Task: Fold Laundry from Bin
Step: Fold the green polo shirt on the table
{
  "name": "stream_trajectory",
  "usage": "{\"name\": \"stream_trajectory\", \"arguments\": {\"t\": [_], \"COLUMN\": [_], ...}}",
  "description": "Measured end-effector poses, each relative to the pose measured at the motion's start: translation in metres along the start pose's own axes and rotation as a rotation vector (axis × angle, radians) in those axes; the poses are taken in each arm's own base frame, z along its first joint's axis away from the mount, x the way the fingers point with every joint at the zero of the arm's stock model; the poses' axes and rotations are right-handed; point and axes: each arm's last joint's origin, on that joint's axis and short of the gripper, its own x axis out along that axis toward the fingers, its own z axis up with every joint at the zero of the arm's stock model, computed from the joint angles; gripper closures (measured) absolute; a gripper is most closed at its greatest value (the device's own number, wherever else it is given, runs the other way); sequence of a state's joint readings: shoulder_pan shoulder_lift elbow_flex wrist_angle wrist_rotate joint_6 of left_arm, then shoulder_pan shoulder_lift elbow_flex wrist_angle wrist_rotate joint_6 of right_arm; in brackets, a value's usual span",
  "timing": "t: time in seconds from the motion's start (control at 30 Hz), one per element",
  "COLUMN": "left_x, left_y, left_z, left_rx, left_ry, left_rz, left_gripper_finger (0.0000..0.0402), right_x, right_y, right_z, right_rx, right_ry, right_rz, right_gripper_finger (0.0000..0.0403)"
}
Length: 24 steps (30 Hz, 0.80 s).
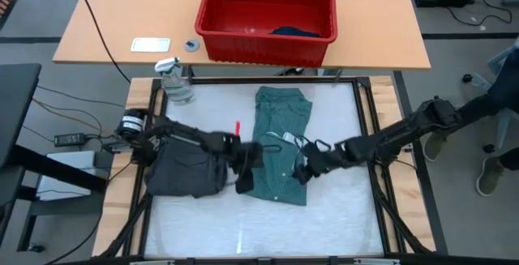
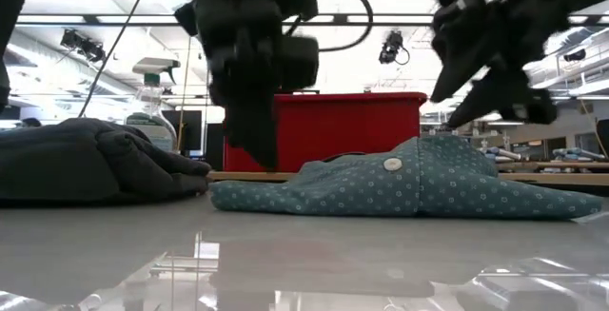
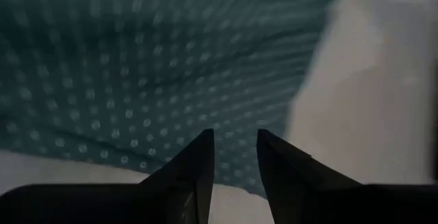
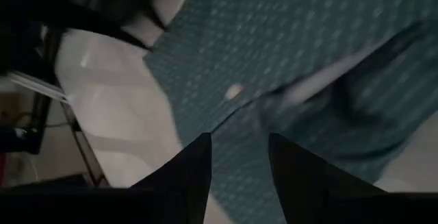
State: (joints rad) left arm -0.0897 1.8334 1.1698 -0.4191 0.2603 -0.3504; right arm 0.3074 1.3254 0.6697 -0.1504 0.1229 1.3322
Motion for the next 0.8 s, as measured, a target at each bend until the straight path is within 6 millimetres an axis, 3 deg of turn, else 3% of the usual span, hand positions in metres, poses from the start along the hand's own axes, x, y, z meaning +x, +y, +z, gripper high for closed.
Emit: {"name": "stream_trajectory", "arguments": {"t": [0.13, 0.27, 0.4, 0.5, 0.63, 0.8], "left_x": [0.026, 0.044, 0.045, 0.04, 0.029, 0.023], "left_y": [-0.002, -0.01, -0.03, -0.041, -0.049, -0.051], "left_z": [-0.01, -0.015, -0.024, -0.029, -0.03, -0.028], "left_rx": [-0.11, -0.23, -0.286, -0.327, -0.37, -0.418], "left_ry": [0.059, 0.106, 0.166, 0.187, 0.155, 0.11], "left_rz": [0.056, 0.014, -0.074, -0.087, -0.062, -0.043], "left_gripper_finger": [0.0287, 0.0287, 0.0287, 0.0287, 0.0287, 0.0287], "right_x": [0.002, 0.019, 0.036, 0.038, 0.017, 0.007], "right_y": [0.004, -0.006, -0.009, 0.0, 0.014, 0.004], "right_z": [-0.03, -0.052, -0.069, -0.079, -0.075, -0.036], "right_rx": [0.015, -0.043, -0.074, -0.097, -0.174, -0.448], "right_ry": [-0.047, -0.032, 0.082, 0.202, 0.178, 0.044], "right_rz": [-0.019, -0.109, -0.104, 0.003, 0.119, 0.005], "right_gripper_finger": [0.0249, 0.0249, 0.0249, 0.0249, 0.0249, 0.0249]}}
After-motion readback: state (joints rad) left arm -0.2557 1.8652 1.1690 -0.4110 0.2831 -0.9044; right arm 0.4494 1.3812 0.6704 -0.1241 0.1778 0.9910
